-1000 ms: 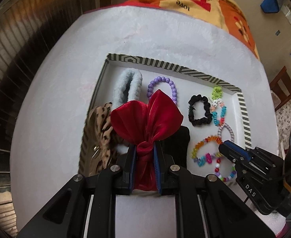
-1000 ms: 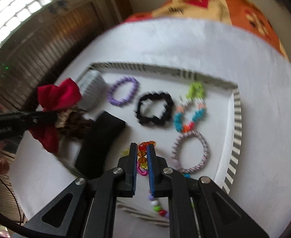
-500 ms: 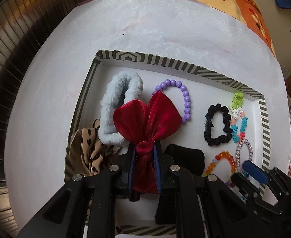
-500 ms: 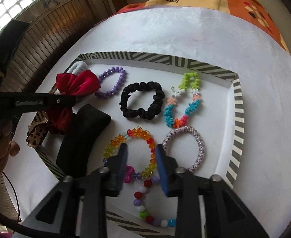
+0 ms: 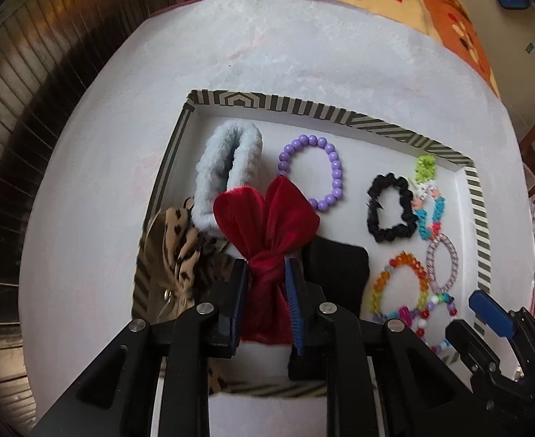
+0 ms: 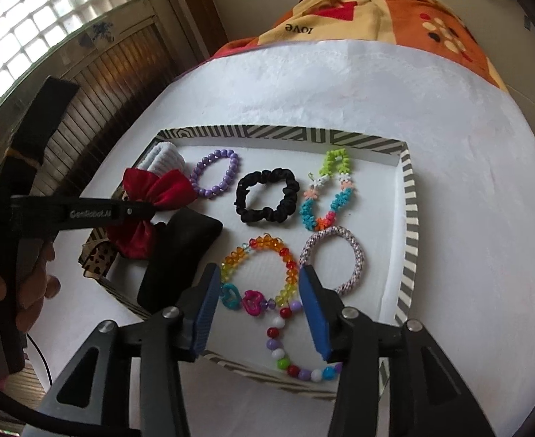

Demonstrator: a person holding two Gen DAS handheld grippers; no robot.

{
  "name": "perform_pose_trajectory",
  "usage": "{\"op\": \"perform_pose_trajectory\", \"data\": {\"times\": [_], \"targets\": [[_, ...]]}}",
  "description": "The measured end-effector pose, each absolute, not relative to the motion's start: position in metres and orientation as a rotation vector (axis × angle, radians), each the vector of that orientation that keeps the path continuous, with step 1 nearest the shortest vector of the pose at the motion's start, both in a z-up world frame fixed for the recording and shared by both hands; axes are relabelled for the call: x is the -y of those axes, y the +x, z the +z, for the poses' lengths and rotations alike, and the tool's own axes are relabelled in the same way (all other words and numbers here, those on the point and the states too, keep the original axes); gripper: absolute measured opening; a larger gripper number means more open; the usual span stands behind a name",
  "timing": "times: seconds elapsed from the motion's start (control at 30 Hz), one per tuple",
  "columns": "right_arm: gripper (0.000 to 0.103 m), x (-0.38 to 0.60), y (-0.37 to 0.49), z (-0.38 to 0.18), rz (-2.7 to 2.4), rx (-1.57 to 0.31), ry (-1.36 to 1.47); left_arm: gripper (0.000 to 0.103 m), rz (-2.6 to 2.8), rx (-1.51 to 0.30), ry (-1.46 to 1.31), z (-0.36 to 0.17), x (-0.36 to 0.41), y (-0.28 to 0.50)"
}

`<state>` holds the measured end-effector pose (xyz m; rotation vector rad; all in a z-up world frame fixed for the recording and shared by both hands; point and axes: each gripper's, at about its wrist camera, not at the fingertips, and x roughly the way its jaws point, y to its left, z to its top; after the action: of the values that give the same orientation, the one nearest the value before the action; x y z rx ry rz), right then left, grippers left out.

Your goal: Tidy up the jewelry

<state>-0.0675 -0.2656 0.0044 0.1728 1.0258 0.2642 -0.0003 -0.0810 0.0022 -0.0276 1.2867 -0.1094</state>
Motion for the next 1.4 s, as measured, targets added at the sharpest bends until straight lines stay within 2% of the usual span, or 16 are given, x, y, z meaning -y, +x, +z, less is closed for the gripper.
{"op": "perform_pose_trajectory", "data": {"times": [0.17, 0.23, 0.33, 1.4], "targets": [[0.05, 0.259, -0.081, 0.014, 0.235, -0.996, 0.162, 0.013, -0.104, -1.238, 0.0, 0.018, 0.079, -0.027], [0.057, 0.257, -0.088, 0.021, 0.215, -0.98, 0.161, 0.013, -0.104, -1.226, 0.004, 0.023, 0.079, -0.036], [0.059, 0.257, -0.096, 0.028, 0.192, -0.965, 0.175, 0.013, -0.109, -1.207, 0.01, 0.029, 0.076, -0.048], [0.062, 0.236, -0.179, 0.084, 0.01, -0.824, 0.153, 0.013, -0.157, -0.989, 0.051, 0.098, 0.069, -0.148]]}}
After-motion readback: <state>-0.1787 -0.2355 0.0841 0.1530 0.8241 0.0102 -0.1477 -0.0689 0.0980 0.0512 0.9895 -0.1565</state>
